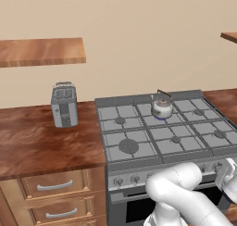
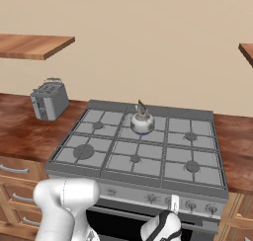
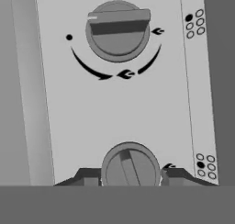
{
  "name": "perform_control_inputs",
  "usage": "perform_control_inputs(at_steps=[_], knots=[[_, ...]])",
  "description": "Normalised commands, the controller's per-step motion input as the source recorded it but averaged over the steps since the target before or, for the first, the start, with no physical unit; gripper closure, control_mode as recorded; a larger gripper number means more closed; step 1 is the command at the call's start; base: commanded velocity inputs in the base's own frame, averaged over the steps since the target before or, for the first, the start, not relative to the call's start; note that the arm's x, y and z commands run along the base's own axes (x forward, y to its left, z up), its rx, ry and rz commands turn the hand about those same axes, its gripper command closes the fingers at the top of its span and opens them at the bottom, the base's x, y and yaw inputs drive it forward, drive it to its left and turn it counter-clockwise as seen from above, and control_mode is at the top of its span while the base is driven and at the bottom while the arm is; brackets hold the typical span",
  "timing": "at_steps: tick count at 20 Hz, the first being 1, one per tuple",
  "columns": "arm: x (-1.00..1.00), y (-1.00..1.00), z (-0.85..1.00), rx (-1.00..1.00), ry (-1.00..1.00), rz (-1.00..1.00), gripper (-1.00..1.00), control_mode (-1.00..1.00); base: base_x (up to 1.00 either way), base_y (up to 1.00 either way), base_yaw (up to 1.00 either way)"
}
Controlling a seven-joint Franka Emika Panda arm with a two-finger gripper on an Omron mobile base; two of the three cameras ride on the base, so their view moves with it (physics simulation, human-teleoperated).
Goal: Lower the heat of the kettle.
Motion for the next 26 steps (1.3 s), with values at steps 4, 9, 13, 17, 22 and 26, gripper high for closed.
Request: perform_control_inputs(at_steps=[4,9,13,17,22,26], knots=[[-0.22,-0.28,0.00,0.34,-0.03,-0.10,1.00,-1.00,0.00,0.00,0.00],[-0.19,-0.26,0.00,0.33,-0.02,-0.10,1.00,-1.00,0.00,0.00,0.00],[-0.16,-0.24,0.00,0.32,0.00,-0.11,1.00,-1.00,0.00,0.00,0.00],[-0.15,-0.22,0.00,0.32,0.00,-0.11,1.00,-1.00,0.00,0.00,0.00],[-0.14,-0.21,0.00,0.31,0.00,-0.12,1.00,-1.00,0.00,0.00,0.00],[-0.15,-0.20,0.00,0.30,0.00,-0.12,1.00,-1.00,0.00,0.00,0.00]])
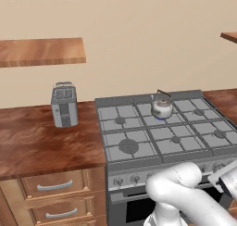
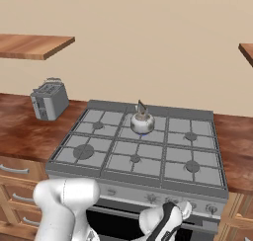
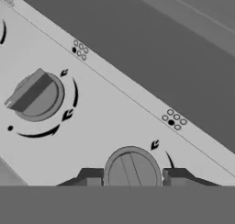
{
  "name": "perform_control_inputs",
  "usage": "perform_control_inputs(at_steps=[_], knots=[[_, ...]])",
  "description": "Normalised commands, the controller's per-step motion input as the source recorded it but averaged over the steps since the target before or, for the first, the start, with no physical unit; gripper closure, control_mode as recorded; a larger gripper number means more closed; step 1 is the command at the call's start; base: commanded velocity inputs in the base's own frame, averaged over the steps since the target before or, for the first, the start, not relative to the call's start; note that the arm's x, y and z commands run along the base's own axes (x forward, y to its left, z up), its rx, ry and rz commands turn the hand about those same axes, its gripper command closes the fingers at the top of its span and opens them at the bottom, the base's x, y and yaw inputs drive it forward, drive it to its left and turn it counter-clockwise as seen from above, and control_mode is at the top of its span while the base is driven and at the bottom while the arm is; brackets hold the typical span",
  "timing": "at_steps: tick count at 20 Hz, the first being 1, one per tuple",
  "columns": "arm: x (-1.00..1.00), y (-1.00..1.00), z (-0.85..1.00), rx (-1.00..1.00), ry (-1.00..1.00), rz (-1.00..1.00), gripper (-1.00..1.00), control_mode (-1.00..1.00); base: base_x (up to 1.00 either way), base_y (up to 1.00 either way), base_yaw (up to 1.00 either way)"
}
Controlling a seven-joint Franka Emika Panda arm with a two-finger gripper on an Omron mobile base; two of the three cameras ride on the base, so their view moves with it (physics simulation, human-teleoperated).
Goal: Lower the heat of the kettle.
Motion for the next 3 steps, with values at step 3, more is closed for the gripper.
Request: perform_control_inputs(at_steps=[3], knots=[[-0.14,-0.19,0.01,0.28,0.00,-0.12,1.00,-1.00,0.00,0.00,0.00]])
